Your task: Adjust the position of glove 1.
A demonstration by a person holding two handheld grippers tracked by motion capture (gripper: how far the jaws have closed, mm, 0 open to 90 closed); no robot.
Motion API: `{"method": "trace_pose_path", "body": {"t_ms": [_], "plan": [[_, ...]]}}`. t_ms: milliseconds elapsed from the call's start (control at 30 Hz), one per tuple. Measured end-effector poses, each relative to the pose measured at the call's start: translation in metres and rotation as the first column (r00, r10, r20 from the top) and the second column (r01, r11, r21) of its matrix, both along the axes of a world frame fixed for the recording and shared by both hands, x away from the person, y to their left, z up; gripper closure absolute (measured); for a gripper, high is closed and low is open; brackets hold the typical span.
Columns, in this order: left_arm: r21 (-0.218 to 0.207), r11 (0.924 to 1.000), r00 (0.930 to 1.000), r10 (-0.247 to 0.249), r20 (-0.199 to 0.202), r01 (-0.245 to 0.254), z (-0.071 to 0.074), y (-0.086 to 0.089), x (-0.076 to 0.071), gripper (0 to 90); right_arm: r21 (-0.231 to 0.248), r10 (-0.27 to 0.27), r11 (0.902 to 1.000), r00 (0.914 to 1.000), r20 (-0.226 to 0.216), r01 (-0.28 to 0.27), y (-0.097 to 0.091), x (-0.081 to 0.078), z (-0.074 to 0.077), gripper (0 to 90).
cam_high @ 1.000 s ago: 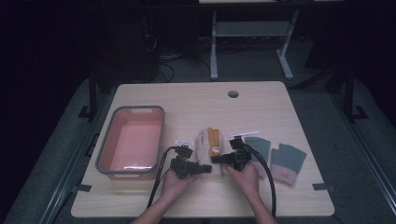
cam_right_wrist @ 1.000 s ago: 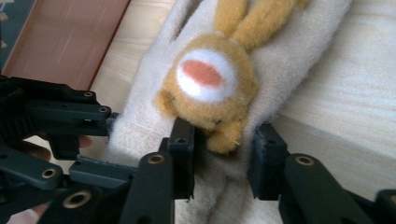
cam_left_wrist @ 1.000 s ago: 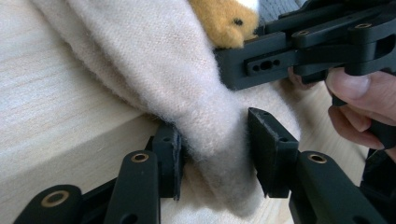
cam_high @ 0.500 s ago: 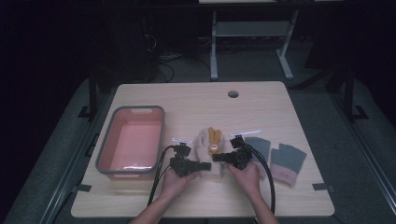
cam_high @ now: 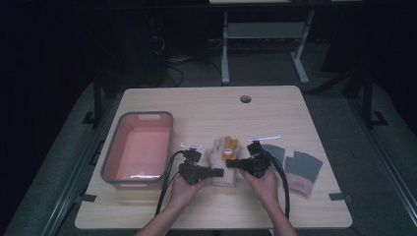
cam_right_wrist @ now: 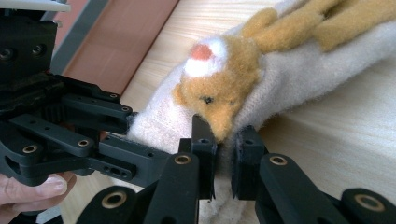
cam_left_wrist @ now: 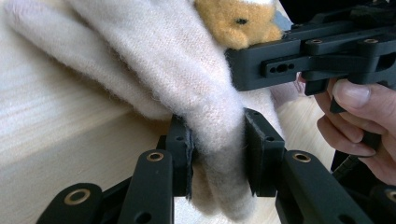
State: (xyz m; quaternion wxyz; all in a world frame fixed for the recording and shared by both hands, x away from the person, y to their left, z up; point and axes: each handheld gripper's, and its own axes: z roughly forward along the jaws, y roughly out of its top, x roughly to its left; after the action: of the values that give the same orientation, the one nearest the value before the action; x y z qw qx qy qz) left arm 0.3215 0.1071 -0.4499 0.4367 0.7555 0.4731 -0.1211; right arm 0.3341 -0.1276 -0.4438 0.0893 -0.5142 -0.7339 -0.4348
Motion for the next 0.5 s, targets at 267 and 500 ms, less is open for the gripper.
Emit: {"method": "trace_pose_path", "body": {"t_ms": [267,500], "plan": [[-0.012,0.9999,0.9996,-0.006,0.027,0.006,0.012,0.002,-0.001,66.7,0.021,0.006,0.9998,1.0000,0.006,-0.006,-0.002,0.001,0.011,82.1],[-0.014,0.9998,0.9980,-0.011,0.062,0.012,0.027,0.004,-0.001,66.7,0.045,0.012,0.9989,0.9998,0.016,-0.013,-0.003,0.002,0.024,82.2]]}}
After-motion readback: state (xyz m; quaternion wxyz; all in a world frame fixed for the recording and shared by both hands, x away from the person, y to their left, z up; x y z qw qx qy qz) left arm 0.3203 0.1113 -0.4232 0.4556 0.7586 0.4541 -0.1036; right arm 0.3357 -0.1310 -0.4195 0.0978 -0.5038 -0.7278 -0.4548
